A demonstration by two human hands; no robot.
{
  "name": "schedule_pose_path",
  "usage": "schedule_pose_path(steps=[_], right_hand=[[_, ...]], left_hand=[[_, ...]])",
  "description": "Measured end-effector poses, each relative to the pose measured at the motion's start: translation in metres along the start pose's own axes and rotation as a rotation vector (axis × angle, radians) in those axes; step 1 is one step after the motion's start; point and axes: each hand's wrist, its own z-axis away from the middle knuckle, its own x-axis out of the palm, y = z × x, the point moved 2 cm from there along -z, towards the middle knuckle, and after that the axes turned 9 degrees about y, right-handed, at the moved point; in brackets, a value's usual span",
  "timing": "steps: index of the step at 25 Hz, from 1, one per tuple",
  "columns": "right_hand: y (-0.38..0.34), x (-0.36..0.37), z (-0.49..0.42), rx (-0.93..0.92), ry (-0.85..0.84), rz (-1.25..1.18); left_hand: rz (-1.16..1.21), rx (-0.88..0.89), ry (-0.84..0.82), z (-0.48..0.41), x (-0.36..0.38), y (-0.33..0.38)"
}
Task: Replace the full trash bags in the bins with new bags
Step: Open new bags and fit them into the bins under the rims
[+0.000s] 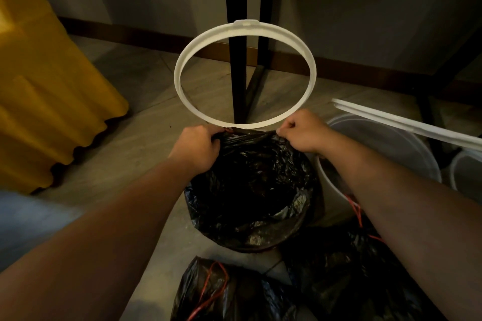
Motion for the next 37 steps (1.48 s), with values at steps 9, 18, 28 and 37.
schedule_pose_path(steps=[9,18,28,37], right_hand=[[-0.016,0.013,-0.005,-0.039,-0.059,-0.072],[-0.024,0.023,0.002,-0.076,0.067,0.099],[0.003,0.017,-0.018,0.284,-0.009,-0.348],[-0.004,0.029,-0.040,0.320,-0.012,-0.187]], left_hand=[[-0.088,0.075,-0.176,0.001,0.006,0.002],[-0.008,0.091,-0.153,0.005,0.006,0.000],[0.216,-0.021,-0.011,0.007,0.016,-0.009],[0.448,-0.410,0.019,0.001,0.014,-0.007]])
